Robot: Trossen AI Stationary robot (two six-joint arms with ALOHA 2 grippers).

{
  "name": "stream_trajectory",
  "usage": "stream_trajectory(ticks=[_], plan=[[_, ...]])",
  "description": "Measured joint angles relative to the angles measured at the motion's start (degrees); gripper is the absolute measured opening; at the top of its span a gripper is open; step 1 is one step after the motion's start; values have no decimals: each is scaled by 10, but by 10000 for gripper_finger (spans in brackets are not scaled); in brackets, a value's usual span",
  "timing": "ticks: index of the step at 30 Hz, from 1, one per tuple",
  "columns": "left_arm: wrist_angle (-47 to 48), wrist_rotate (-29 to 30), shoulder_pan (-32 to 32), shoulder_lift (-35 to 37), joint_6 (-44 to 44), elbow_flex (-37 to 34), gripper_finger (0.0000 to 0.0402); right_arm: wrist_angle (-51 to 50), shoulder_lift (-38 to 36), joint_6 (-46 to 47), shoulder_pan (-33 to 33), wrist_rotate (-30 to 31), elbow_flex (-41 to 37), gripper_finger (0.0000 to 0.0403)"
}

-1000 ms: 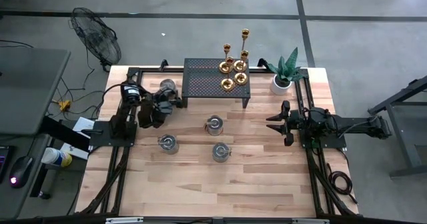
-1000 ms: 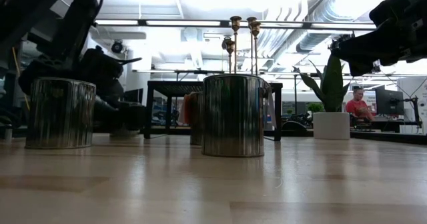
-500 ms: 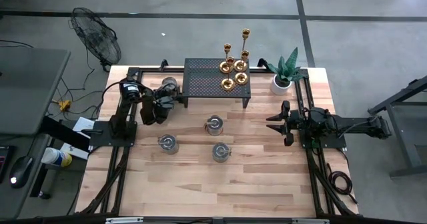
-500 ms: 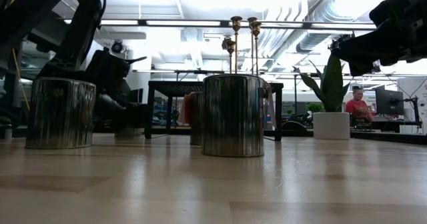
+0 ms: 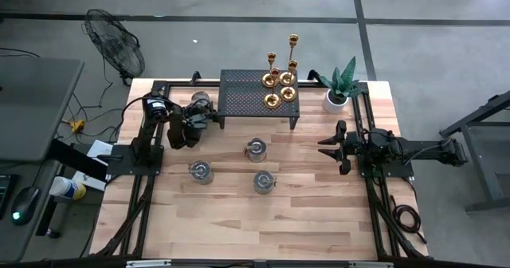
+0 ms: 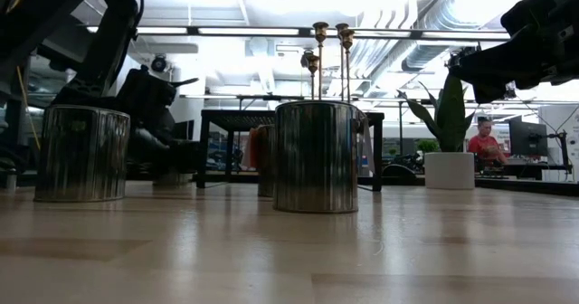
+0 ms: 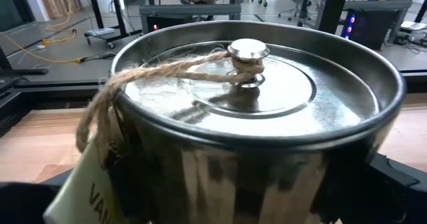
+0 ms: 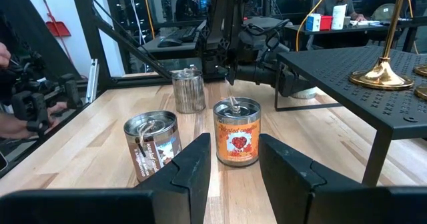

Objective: Pick & Place candle stick holders
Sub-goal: Put the scented candle on the shelf

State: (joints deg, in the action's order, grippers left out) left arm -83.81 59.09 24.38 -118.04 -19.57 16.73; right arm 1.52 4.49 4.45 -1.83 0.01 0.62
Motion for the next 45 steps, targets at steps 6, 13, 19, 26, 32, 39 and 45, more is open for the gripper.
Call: stream_trajectory(ticks=[6,13,19,26,32,39,45], plan=[[0,0,0,0,2,0,357,0,0,0,0,0,0,117],[-48,16,0,1,52,-12,357,0,0,0,0,0,0,117],[-58,30,-5,10,60,-30,357,0,0,0,0,0,0,117],[-58,43,-22,73,91,-56,357,0,0,0,0,0,0,117],[-57,32,-24,168,174,-75,357,0,0,0,0,0,0,117],[2,21,-23,291,239,-78,357,0,0,0,0,0,0,117],[98,17,-23,398,266,-76,357,0,0,0,0,0,0,117]])
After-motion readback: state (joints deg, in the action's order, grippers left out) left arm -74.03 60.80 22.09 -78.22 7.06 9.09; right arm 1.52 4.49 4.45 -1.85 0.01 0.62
